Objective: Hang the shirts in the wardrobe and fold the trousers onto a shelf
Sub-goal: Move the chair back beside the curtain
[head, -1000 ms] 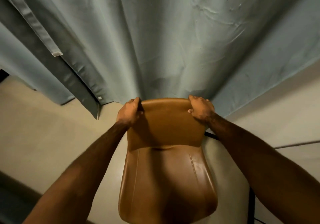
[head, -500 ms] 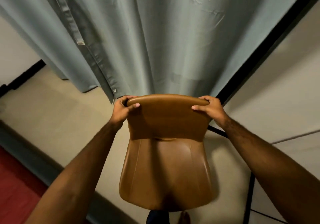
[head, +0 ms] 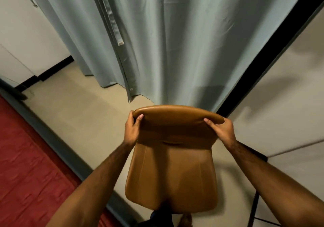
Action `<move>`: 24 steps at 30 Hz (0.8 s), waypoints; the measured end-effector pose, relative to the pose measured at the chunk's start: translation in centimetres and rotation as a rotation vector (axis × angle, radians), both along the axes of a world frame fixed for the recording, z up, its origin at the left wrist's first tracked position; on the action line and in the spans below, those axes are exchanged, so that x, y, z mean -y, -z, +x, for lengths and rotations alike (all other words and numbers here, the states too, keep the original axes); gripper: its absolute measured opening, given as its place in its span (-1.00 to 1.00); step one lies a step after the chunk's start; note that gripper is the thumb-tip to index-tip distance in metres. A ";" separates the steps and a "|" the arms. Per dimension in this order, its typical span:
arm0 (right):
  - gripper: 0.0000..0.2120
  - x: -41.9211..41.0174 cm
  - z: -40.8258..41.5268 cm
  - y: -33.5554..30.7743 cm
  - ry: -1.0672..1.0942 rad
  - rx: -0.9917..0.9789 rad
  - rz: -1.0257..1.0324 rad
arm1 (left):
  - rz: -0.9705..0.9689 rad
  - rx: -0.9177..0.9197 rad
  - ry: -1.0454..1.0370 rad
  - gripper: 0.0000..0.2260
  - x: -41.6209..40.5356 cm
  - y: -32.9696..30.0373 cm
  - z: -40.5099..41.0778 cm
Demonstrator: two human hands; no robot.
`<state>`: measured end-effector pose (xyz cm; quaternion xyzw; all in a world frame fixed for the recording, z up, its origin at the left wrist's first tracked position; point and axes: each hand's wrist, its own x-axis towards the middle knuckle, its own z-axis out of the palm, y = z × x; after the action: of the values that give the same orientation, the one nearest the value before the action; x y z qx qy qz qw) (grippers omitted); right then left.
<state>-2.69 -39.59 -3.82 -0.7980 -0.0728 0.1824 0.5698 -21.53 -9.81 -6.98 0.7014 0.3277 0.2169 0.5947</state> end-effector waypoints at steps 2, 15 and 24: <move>-0.68 -2.2 -0.2 -0.6 -0.006 0.064 -0.024 | -0.002 0.017 -0.091 -0.86 -0.9 0.3 -0.8; -0.42 -23.7 7.2 -5.4 -0.177 0.244 -0.113 | 0.118 0.032 -0.285 -0.82 -18.5 -5.8 0.9; -0.44 -34.0 11.0 -6.6 -0.278 0.270 -0.134 | 0.122 -0.023 -0.298 -0.87 -28.6 -5.8 4.4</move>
<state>8.28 -5.63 2.76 -0.8337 -0.2455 0.1552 0.4697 -17.17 18.76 -1.18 0.6823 0.4210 0.3139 0.5086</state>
